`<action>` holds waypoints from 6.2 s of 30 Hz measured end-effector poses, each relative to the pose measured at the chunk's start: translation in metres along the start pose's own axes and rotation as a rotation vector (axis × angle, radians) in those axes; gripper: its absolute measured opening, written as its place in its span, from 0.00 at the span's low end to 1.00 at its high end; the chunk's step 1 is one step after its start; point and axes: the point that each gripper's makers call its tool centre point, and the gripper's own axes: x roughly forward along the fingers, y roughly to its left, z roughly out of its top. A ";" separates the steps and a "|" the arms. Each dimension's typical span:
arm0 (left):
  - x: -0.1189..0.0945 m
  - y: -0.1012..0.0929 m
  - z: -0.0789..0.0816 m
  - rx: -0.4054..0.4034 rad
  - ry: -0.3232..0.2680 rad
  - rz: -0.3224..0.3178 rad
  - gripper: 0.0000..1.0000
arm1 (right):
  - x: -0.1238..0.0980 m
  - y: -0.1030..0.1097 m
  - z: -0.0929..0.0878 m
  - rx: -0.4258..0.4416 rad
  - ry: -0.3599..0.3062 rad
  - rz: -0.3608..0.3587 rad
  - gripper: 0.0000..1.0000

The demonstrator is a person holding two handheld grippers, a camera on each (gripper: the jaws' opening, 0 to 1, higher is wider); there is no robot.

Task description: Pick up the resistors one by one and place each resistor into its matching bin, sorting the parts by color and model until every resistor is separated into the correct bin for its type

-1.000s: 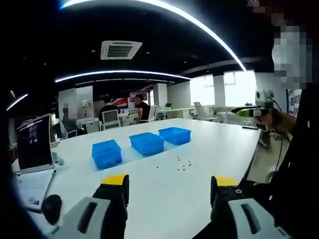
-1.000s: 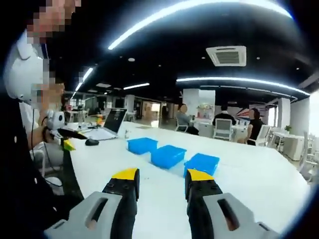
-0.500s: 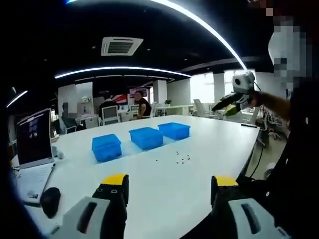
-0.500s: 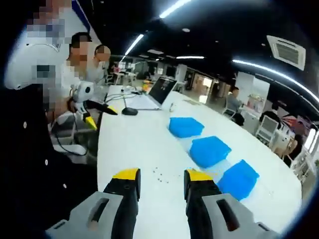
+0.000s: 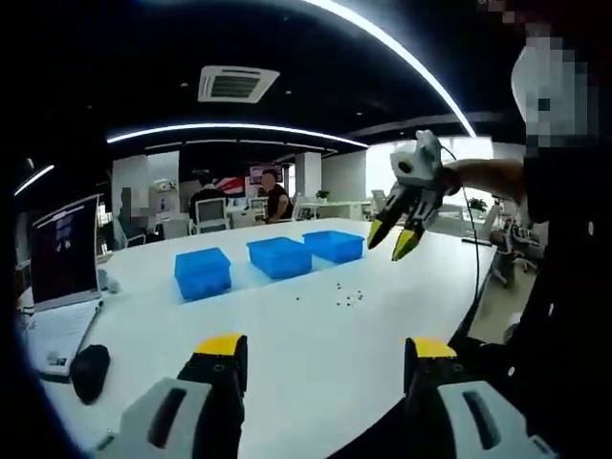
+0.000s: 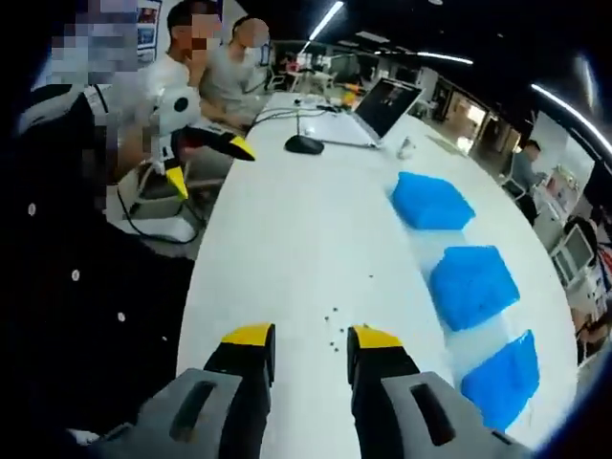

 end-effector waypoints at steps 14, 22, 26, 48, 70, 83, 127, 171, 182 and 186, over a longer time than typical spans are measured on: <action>-0.006 -0.007 -0.014 0.000 0.050 -0.011 0.67 | 0.066 -0.009 -0.021 -0.097 0.196 0.097 0.21; -0.009 -0.008 -0.020 -0.012 0.058 -0.008 0.67 | 0.077 -0.016 -0.031 -0.108 0.245 0.115 0.17; -0.010 -0.005 -0.023 -0.019 0.064 0.002 0.67 | 0.080 -0.018 -0.034 -0.103 0.257 0.120 0.15; -0.011 -0.004 -0.015 -0.039 0.030 -0.003 0.67 | 0.048 -0.026 -0.008 0.019 0.076 0.028 0.05; 0.010 -0.013 0.036 -0.017 -0.078 -0.062 0.67 | -0.189 0.001 -0.069 0.516 -0.747 -0.924 0.05; 0.005 -0.016 0.041 -0.001 -0.082 -0.056 0.67 | -0.204 -0.049 -0.064 0.536 -0.817 -0.934 0.05; -0.003 -0.004 0.038 -0.014 -0.105 -0.014 0.70 | -0.158 -0.183 -0.077 0.505 -0.626 -0.905 0.37; 0.014 -0.011 0.021 -0.006 -0.049 -0.053 0.70 | -0.154 -0.019 -0.057 0.101 -0.352 -0.519 0.35; 0.009 -0.009 0.012 -0.033 -0.047 -0.039 0.70 | -0.080 -0.031 -0.015 -0.262 -0.137 -0.212 0.35; 0.007 -0.010 0.010 -0.031 -0.036 -0.036 0.70 | -0.056 -0.032 -0.001 -0.379 -0.080 -0.115 0.34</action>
